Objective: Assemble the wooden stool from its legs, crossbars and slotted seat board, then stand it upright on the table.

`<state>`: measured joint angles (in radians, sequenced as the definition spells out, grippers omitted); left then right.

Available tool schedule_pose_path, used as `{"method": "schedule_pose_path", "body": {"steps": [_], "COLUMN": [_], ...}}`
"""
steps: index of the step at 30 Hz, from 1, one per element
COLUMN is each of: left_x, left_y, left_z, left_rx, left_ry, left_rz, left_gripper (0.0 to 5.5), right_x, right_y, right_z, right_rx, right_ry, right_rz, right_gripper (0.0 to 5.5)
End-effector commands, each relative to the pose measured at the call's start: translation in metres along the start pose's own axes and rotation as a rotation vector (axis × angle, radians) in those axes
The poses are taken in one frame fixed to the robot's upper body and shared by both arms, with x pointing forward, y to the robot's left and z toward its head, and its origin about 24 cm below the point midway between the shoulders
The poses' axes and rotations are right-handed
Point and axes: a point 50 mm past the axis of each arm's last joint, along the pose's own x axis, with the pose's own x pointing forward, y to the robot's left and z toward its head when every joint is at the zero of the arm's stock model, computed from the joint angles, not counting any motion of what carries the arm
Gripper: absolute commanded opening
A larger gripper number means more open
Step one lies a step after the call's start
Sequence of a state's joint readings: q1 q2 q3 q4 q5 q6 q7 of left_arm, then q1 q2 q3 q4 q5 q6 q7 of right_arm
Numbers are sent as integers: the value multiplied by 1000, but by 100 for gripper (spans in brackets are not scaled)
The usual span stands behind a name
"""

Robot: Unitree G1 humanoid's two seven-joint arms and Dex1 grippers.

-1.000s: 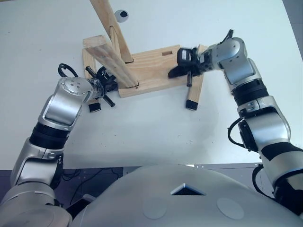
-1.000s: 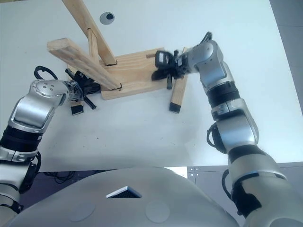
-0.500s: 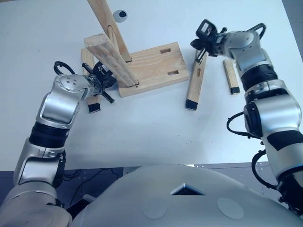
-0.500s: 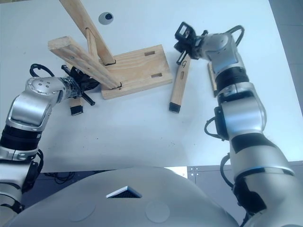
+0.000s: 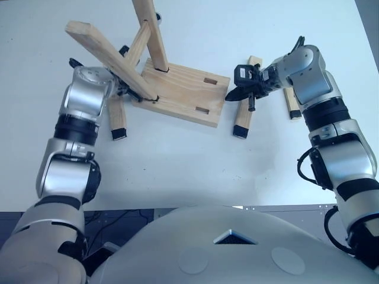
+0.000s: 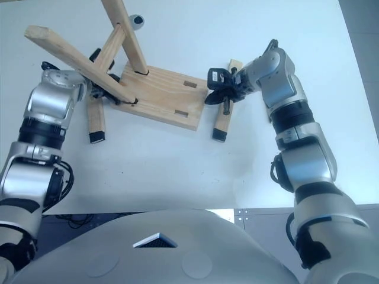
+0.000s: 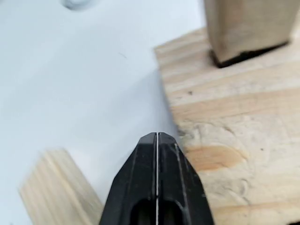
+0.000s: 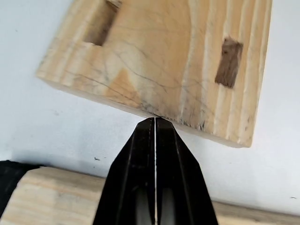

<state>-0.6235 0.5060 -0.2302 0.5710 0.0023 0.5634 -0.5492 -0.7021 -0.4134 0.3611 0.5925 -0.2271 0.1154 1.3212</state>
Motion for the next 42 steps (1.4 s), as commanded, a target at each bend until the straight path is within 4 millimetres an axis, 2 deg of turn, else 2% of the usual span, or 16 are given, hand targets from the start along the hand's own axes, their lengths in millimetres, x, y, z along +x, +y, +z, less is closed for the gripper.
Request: {"method": "schedule_pose_path", "body": {"steps": [1,3,4,7,10,13,15,19,24,30,34,36,39,42], "left_x": [-25,-46,-55,-74,-94,-100,-92,-60,-31,-15,1,8,9,10], "left_y": [42,49,47,27,5,-26,-40,-60,-56,-63,-73,-80,-81,-75], "left_z": [23,25,22,0,-28,-38,-37,-32,-43,-34,-16,-12,-14,-22], "left_rx": [-35,-58,-61,-24,11,10,-9,-62,-53,-55,-71,-76,-94,-105], "left_ry": [-148,-200,-193,-71,108,166,164,137,199,151,91,81,75,82], "left_rz": [167,166,149,53,7,-103,-153,-222,-156,-169,-202,-212,-217,-193], "left_gripper": [0,0,0,0,0,0,0,0,0,0,0,0,0,0], "right_x": [-39,-54,-54,-31,-6,6,11,20,23,24,26,26,17,11], "right_y": [-22,-34,-41,-53,-55,-55,-53,-43,-28,-5,9,7,1,5], "right_z": [14,18,19,11,0,3,5,1,-2,16,27,26,23,19], "right_rx": [-28,-24,-16,24,69,125,132,105,60,28,30,58,142,199], "right_ry": [-2,-19,-25,-23,-6,-56,-68,-26,1,-83,-117,-113,-149,-199], "right_rz": [-184,-287,-343,-479,-585,-589,-552,-393,-165,34,39,-31,-131,-158], "right_gripper": [4,4,4,4,4,4,4,4,4,4,4,4,4,4]}}
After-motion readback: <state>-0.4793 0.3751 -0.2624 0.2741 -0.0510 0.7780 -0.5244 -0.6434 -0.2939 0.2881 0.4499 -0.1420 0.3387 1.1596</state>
